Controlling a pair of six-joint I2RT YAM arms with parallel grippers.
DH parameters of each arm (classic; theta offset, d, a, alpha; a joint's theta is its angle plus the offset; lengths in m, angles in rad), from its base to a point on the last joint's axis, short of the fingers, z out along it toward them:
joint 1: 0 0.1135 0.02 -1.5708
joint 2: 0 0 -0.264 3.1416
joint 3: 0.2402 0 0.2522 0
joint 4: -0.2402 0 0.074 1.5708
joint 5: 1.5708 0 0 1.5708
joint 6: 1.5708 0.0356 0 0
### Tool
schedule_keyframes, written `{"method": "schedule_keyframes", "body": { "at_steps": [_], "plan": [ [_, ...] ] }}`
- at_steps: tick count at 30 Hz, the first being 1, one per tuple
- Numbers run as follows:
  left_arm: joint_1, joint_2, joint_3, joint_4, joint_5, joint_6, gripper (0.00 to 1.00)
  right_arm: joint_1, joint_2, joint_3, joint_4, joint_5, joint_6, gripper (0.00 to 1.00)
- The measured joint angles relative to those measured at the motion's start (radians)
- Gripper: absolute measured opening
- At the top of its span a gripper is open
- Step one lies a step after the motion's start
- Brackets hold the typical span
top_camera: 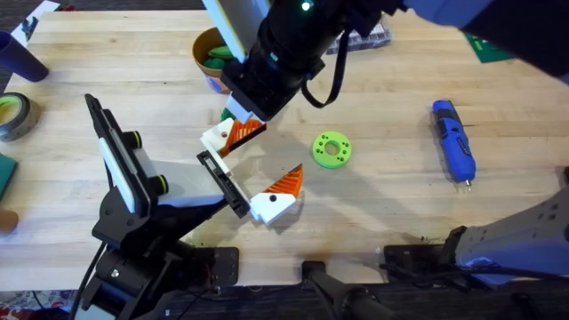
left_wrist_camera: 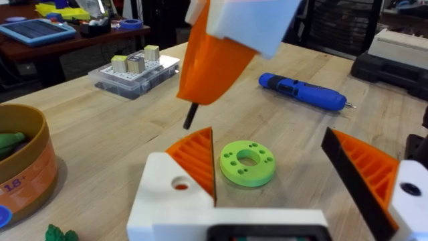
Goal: Pick up the gripper from the table and insert it into the empty holder that is missing its gripper. Then pick up a screw, insert it into the mounting hole, and use the screwdriver to tighten it. Finally, clean up the table by picking up the vegetable and placing it into the bucket.
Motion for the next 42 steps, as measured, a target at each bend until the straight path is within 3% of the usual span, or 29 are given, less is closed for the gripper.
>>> {"method": "schedule_keyframes", "body": {
  "at_steps": [13, 23, 42],
  "plan": [
    [0.000, 0.000, 0.000, 0.001, 0.000, 0.000, 0.986, 0.008, 0.000, 0.011, 0.007, 0.001, 0.000, 0.010],
    [0.000, 0.000, 0.000, 0.001, 0.000, 0.000, 0.986, 0.094, 0.000, 0.012, 0.037, -0.019, -0.110, 0.010],
    [0.000, 0.000, 0.000, 0.001, -0.001, -0.004, 0.986, 0.093, 0.052, 0.013, 0.042, -0.018, -0.141, 0.010]
  ]
}}
